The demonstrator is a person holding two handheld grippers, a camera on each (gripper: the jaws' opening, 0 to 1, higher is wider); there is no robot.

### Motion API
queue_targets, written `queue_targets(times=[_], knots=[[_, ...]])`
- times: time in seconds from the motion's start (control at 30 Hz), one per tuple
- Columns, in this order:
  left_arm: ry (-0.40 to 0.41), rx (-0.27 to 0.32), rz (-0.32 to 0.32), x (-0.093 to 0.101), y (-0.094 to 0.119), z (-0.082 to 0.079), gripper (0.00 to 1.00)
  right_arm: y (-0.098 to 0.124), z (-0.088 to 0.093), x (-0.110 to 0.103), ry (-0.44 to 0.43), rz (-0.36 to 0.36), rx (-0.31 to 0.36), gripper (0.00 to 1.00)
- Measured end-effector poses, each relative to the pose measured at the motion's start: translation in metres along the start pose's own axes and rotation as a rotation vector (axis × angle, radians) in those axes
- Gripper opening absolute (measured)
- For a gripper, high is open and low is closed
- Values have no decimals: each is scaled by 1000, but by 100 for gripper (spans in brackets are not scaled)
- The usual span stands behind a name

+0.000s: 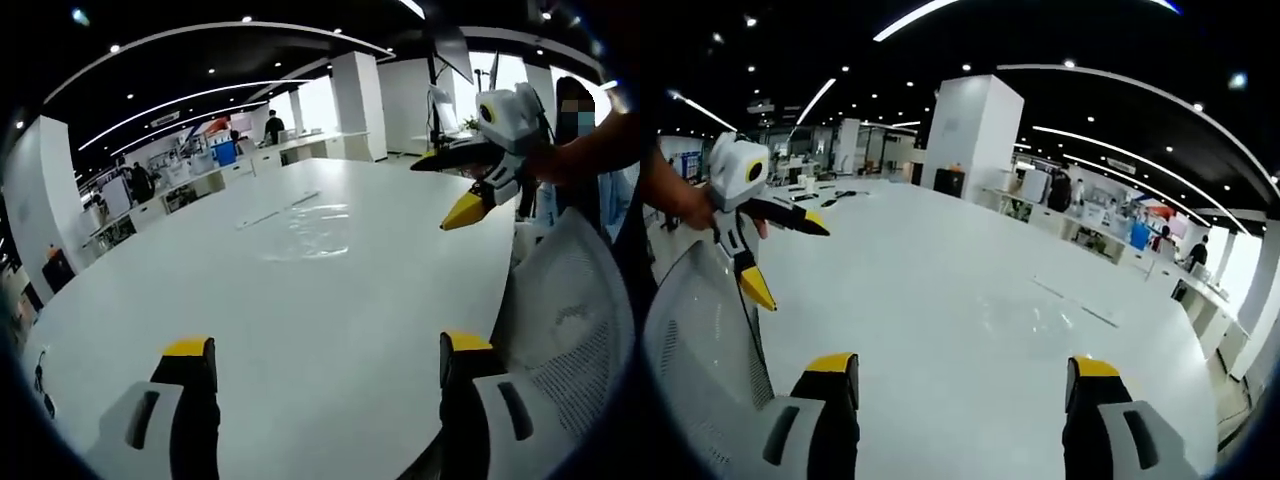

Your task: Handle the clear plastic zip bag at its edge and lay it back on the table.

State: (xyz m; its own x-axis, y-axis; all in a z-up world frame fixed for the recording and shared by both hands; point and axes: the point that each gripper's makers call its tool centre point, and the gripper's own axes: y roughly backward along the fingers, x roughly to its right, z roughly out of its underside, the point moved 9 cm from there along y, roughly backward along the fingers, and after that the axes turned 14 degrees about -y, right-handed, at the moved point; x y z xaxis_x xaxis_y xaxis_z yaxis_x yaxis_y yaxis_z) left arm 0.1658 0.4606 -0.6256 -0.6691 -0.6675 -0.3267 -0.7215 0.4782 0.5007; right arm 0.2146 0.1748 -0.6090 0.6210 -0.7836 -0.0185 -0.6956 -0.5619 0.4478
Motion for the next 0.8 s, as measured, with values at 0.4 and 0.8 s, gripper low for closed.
queue_targets(times=[0.4, 0.8], knots=[[-16, -5, 13, 3, -7, -5, 90, -22, 6, 15, -27, -13, -59, 80], [-2, -19, 28, 4, -12, -2, 90, -51, 1, 24, -23, -26, -87, 76]])
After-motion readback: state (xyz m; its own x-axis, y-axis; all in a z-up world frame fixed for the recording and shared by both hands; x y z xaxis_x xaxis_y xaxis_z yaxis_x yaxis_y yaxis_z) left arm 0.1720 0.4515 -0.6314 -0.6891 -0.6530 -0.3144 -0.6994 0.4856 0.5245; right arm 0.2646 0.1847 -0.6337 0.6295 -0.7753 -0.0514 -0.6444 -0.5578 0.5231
